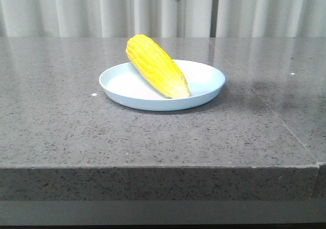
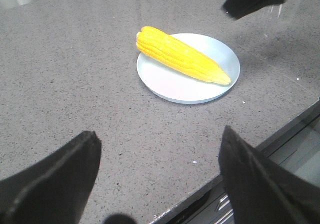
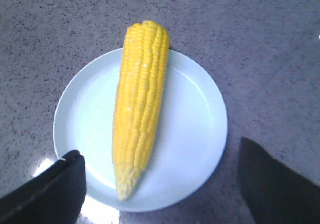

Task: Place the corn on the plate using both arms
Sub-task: 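Raise the right gripper away from the plate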

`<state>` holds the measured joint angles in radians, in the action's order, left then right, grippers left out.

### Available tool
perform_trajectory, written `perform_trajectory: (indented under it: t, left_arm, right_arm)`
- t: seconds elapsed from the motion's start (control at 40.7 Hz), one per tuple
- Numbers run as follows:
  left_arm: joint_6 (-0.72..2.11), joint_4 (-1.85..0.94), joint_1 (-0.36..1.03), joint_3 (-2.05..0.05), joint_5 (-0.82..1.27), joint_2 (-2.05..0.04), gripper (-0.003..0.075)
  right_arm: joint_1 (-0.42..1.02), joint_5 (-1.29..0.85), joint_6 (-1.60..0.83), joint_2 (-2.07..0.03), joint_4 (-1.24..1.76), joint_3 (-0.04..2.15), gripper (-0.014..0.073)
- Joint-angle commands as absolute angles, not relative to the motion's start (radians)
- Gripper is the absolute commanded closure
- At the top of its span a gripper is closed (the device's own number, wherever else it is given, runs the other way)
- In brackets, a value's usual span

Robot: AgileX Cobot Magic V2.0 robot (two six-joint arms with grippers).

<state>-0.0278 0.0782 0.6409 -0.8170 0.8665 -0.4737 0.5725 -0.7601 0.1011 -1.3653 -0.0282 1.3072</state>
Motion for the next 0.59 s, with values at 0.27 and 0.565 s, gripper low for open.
perform_trajectory:
  t: [0.27,0.565]
  left_arm:
    - [-0.038,0.081,0.648,-0.842,0.788,-0.482,0.0227]
    - [-0.038,0.081,0.648,-0.842,0.788,-0.482,0.0227]
  right_arm:
    - [0.569,-0.89,0.065,-0.989,-0.069,1.203,-0.0041]
    - [0.569,-0.964,0.065,-0.75,-0.061,1.059,-0.0041]
